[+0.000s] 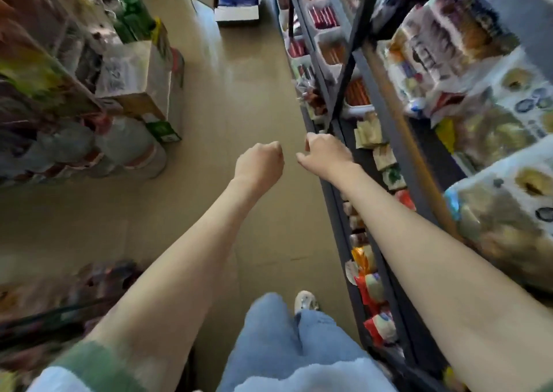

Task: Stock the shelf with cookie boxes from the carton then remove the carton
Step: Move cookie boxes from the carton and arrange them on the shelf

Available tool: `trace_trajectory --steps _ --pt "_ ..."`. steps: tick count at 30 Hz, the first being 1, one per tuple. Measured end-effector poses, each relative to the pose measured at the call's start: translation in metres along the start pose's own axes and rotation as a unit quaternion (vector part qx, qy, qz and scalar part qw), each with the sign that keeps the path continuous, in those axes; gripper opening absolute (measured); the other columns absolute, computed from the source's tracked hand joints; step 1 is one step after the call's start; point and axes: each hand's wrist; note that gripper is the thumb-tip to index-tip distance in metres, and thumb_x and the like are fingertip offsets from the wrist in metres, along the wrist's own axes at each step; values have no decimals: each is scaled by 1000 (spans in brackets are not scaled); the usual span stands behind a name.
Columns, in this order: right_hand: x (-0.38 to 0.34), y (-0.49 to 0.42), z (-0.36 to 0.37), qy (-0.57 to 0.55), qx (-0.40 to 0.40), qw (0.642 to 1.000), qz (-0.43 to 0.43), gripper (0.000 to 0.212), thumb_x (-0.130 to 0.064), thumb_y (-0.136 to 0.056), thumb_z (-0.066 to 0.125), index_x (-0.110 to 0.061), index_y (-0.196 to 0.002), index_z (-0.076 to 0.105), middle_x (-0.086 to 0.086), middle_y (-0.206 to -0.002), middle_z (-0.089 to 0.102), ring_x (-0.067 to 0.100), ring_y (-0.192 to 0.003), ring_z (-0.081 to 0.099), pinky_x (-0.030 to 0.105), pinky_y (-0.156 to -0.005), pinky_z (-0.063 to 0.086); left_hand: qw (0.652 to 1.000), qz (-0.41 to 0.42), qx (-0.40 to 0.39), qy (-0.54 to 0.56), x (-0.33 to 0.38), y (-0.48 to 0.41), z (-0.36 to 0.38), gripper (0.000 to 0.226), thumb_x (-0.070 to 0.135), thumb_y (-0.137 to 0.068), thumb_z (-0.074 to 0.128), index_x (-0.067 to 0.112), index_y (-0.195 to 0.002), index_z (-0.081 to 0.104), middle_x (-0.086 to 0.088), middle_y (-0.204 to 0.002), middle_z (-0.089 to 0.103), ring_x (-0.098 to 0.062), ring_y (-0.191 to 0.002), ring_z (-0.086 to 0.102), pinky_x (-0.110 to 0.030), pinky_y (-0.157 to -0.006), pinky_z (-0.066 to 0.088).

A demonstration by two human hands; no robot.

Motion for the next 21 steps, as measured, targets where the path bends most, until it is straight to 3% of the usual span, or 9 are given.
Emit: trace_trajectory --steps 5,10,17,21 --pt "-47 -171 -35 25 -29 999 -22 38 -40 -90 52 -8 -109 59 15 -114 62 33 -106 58 37 -83 47 1000 -21 6 6 -50 -159 -32 29 27 -94 42 10 -107 62 -17 -104 65 -37 -94 61 -34 -73 46" --pt "-101 -349 -75 26 -31 999 -30 37 -38 -89 53 -7 -110 60 17 -114 63 34 -106 59 37 -82 47 1000 0 -8 -27 -97 -332 -77 26 23 -95 40 10 -106 60 -16 -105 65 -36 -96 62 -31 -68 36" --pt "-151 -564 -160 -13 -1 999 -37 26 -28 -89 50 -9 -102 61 15 -108 64 34 -100 60 35 -77 46 1000 9 -5 -23 -128 -550 -158 23 17 -92 39 7 -101 58 -15 -104 65 -35 -95 62 -32 -70 42" --pt "-165 -702 -192 -4 0 999 -45 29 -25 -90 50 -6 -107 62 17 -112 63 34 -105 58 35 -80 46 999 -4 10 -30 -155 -681 -183 24 14 -94 37 9 -104 59 -13 -104 66 -35 -95 62 -32 -69 41"
Point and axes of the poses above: each hand's wrist, its own y-axis away from the middle knuckle, its own z-axis out of the palm, x = y × z
